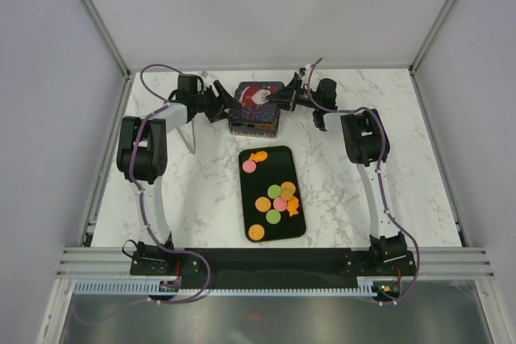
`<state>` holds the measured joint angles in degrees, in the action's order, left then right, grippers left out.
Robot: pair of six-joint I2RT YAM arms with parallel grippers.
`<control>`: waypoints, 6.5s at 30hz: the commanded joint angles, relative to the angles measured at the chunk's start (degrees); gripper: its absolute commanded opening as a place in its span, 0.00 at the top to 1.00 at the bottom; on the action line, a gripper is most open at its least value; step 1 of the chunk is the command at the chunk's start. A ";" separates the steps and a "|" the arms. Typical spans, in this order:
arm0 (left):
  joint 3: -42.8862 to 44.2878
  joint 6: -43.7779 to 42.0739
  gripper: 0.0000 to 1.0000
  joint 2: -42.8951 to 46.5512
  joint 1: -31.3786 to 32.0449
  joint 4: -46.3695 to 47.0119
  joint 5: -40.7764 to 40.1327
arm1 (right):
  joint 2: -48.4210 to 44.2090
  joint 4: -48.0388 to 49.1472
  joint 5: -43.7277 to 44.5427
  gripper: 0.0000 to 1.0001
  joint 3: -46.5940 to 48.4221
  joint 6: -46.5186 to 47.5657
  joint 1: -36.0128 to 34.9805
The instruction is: Pack the cookies
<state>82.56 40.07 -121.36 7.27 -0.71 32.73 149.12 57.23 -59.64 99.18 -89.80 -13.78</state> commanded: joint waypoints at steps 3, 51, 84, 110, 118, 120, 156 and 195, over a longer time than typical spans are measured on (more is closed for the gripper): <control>1.55 -2.37 0.23 -0.28 0.38 -0.61 0.32 | 1.53 -1.59 -0.92 0.85 2.69 2.43 -0.72; 1.37 -3.34 0.46 0.69 0.99 -3.16 -2.49 | -4.10 2.45 -1.54 0.65 -7.59 3.58 2.18; 1.81 -3.34 0.46 0.60 2.49 -6.58 -7.42 | -13.06 -20.93 4.79 0.54 -13.04 26.43 5.34; 1.90 -2.99 0.45 1.21 2.93 -7.20 -8.47 | -17.28 -25.03 7.42 0.45 -15.33 32.73 6.31; 1.99 -2.46 0.43 1.30 3.28 -7.99 -10.05 | -20.09 -38.85 17.34 0.34 -13.31 44.87 3.06; 1.90 -2.46 0.43 1.39 3.37 -8.25 -10.32 | -20.80 -42.11 19.81 0.34 -12.87 47.33 1.84; -1.61 -3.34 0.39 5.17 7.76 -12.12 -15.15 | -23.79 -42.82 29.67 0.29 -14.45 46.91 -1.86; -8.47 -1.05 0.42 4.91 9.87 -10.72 -15.42 | -24.85 -64.25 36.52 0.25 -3.03 63.07 -8.80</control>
<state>77.03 39.18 -114.59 16.10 -6.07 18.06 125.93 -3.92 -20.36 91.70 -30.06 -19.42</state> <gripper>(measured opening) 0.589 0.744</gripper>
